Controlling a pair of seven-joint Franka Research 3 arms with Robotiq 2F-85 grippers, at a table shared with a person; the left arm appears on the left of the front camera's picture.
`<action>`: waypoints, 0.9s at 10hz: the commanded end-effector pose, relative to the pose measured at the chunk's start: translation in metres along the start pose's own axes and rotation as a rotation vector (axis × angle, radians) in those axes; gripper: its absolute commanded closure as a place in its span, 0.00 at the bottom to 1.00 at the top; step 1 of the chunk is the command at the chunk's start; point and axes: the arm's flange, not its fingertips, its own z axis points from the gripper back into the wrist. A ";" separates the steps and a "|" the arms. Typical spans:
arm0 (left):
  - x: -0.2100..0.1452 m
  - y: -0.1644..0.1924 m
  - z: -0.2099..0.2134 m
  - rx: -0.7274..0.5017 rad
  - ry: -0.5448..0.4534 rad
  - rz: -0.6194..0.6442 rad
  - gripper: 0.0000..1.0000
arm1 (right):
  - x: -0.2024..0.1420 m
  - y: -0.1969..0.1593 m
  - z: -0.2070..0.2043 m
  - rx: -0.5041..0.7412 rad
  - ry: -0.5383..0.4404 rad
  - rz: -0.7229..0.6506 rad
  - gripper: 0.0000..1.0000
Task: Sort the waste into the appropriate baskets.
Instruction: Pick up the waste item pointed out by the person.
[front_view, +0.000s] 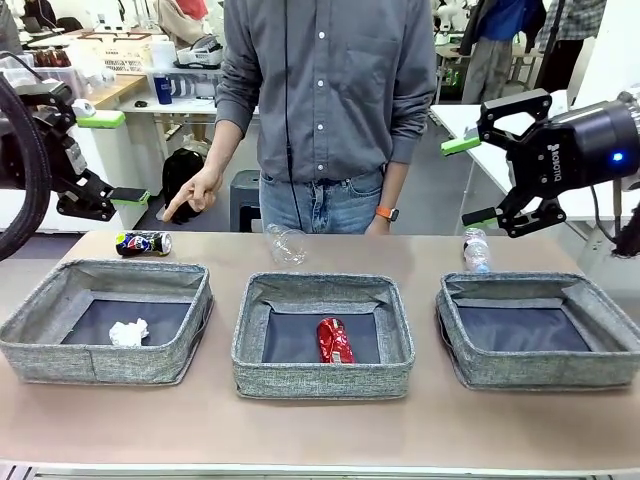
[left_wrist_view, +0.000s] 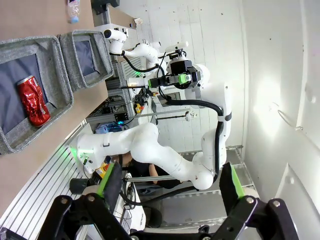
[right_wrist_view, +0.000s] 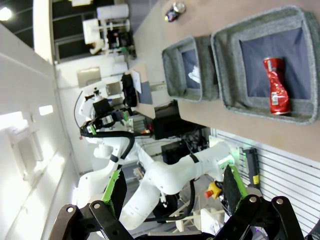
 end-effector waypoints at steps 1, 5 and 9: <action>0.000 0.000 0.000 0.000 0.000 0.000 0.00 | 0.002 0.001 -0.003 0.030 0.002 0.020 0.00; 0.069 0.022 0.031 0.238 0.647 -0.534 0.00 | 0.002 0.001 -0.003 0.030 0.002 0.020 0.00; 0.118 0.035 0.026 1.038 0.512 -0.818 0.00 | 0.002 0.001 -0.003 0.030 0.002 0.020 0.00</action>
